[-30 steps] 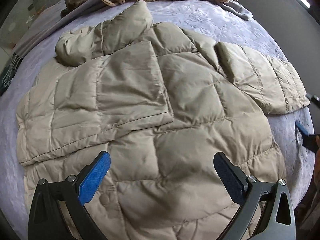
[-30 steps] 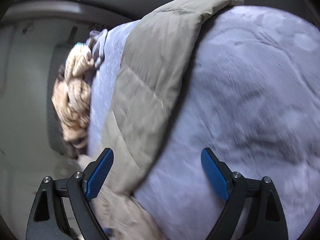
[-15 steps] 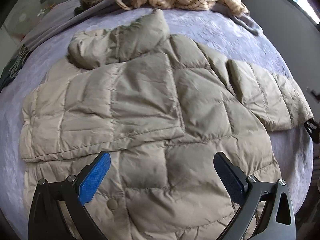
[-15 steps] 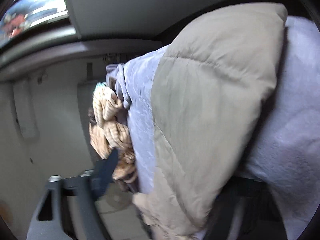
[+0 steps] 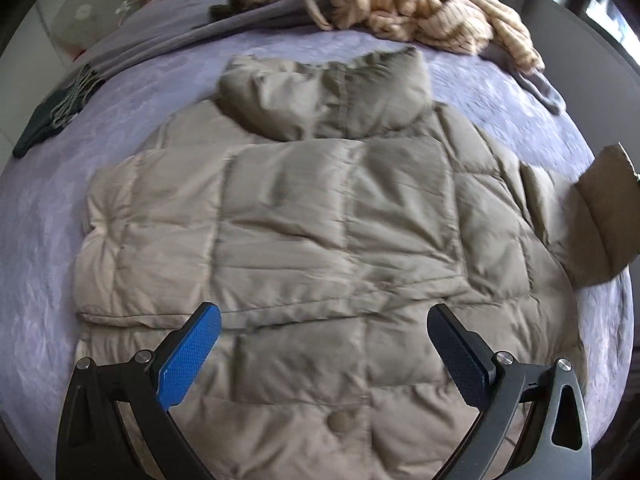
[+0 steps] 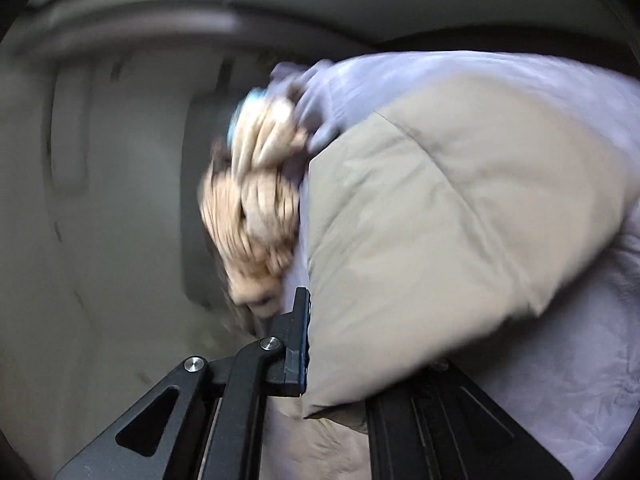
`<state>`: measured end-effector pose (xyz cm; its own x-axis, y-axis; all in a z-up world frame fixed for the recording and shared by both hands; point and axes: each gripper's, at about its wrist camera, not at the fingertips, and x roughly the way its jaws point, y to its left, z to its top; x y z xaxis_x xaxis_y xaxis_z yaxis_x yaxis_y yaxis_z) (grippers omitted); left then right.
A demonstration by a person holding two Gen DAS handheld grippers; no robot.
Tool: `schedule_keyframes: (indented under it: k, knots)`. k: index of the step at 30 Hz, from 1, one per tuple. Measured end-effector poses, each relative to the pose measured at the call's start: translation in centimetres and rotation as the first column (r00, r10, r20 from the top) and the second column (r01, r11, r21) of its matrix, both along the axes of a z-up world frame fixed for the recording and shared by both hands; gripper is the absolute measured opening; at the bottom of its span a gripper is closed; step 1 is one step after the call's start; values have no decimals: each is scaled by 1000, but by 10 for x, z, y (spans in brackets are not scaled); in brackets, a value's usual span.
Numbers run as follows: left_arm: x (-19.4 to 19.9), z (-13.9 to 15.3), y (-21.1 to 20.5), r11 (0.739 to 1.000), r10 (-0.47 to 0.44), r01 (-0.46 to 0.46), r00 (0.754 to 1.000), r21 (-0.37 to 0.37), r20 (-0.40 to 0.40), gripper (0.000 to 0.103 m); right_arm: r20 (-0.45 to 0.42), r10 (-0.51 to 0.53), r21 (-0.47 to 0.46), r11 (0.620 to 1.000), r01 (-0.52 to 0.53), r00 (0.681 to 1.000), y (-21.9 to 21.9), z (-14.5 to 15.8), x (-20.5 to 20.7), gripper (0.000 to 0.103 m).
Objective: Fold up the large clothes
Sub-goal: 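Grasp the other sleeve with the right tool and fold it across the body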
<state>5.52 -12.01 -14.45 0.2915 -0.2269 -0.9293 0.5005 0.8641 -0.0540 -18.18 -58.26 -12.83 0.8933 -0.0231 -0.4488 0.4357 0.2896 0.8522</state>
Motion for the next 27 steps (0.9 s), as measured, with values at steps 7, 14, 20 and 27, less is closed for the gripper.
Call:
schedule_keyframes:
  k: [7, 14, 20, 27]
  knots:
    - [24, 3, 47, 997, 71, -70, 997, -24, 24, 103, -263, 290, -372, 850, -374, 920, 130, 54, 121, 8]
    - [44, 7, 94, 991, 128, -126, 990, -53, 51, 103, -493, 434, -429, 633, -645, 754, 258, 18, 198, 8]
    - [56, 2, 121, 987, 149, -146, 988, -65, 41, 103, -601, 449, -277, 659, -699, 661, 288, -54, 205, 8]
    - [55, -9, 109, 991, 97, -97, 995, -87, -1, 103, -513, 496, -146, 754, -640, 701, 276, -64, 198, 76]
